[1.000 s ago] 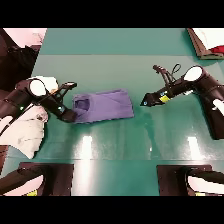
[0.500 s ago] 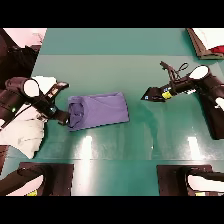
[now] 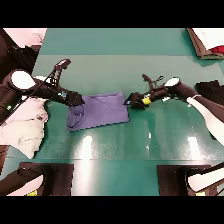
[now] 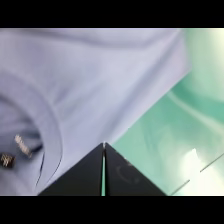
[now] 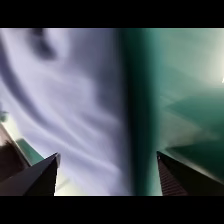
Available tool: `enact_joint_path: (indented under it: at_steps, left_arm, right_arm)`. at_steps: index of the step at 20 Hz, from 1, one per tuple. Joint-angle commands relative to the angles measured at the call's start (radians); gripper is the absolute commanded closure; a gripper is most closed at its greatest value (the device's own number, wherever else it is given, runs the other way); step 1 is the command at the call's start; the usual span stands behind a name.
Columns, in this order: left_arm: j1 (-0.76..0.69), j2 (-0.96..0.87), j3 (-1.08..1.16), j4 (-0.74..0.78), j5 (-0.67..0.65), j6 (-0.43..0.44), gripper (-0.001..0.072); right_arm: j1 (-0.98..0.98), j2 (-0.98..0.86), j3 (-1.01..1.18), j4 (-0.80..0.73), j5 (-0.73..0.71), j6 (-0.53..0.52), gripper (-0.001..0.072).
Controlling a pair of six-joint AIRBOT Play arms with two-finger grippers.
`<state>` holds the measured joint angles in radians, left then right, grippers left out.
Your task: Fold the shirts.
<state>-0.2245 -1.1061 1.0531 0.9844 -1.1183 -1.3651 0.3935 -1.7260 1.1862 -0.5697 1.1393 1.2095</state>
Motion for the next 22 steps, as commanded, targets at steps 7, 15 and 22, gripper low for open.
enact_joint_path:
  at_steps: [7,15,22]
  left_arm:
    - [0.001,0.001,0.002,-0.049,0.051,0.011,0.0685]
    - [0.001,0.001,0.002,-0.050,-0.027,0.011,0.0684]
    - [0.001,0.001,0.002,-0.109,0.008,0.010,0.0685]
  right_arm:
    - [0.206,-0.109,0.170,0.065,-0.121,-0.044,0.0392]
    - [0.068,0.108,0.166,-0.088,-0.258,-0.013,0.0698]
    - [-0.501,0.481,-0.080,-0.191,-0.302,-0.005,0.0698]
